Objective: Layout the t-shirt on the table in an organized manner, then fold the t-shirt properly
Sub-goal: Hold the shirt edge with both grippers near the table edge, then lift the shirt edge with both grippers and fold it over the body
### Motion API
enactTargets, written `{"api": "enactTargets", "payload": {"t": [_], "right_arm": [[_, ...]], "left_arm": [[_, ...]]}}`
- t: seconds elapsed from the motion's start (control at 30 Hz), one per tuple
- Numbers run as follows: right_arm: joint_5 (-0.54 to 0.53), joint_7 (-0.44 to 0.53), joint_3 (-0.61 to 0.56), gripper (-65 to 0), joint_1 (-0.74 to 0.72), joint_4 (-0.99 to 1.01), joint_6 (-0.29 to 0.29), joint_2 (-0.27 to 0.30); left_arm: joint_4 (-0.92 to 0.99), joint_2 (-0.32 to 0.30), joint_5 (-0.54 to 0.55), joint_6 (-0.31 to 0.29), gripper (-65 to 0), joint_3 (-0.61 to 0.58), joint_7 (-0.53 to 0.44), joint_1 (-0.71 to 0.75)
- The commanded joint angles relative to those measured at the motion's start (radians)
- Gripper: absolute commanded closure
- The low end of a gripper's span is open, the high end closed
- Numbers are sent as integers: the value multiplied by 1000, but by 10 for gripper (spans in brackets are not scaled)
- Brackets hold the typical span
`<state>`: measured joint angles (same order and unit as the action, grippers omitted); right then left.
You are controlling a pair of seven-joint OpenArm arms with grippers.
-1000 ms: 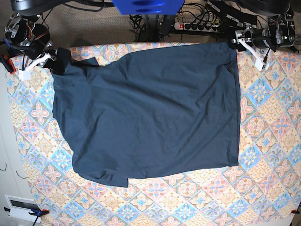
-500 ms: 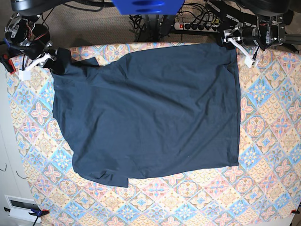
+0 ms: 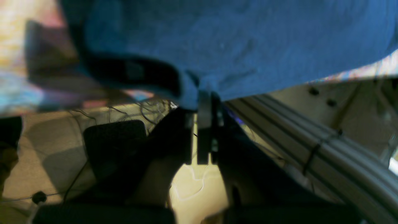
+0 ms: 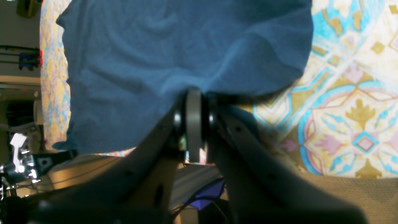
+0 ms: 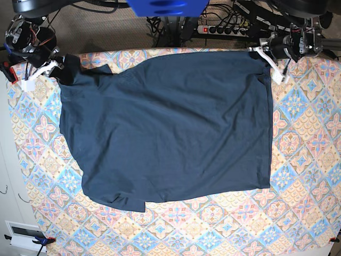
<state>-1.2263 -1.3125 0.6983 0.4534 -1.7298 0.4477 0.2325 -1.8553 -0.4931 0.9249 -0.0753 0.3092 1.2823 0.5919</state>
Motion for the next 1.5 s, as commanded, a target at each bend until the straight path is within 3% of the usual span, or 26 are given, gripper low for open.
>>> {"api": "enactTargets", "payload": {"t": [0.0,0.2,0.4,0.77,0.97,1.07,1.27,1.47], "right_arm": [[-22,12,5,-5,2,-12,4,17],[-22,12,7,-5,2,-11,4,17],[-22,-6,5,-5,2,-11,4,17],[-60,-45,14,-5,3,-16,4,20],[-93,-34,13,-5,-6,-16,4,20],[-91,-34,13,-5,-100,-11,4,20],[-4,-35,7,-5,-256,31,4,18],[3,-35,1,-5,-365,208,4,18]], "left_arm": [[-13,-16,10,-1,0,37,-5,6],[-14,-20,12,-5,0,123,-3,27],[-14,-20,10,-139,0,249,-2,81],[-62,-16,13,-307,0,255,0,104],[-139,-14,39,-307,0,258,-26,23],[-137,-14,39,-306,0,259,-28,-42],[-70,43,33,-300,0,261,-23,-211],[85,109,32,-237,0,261,-26,-384]]}}
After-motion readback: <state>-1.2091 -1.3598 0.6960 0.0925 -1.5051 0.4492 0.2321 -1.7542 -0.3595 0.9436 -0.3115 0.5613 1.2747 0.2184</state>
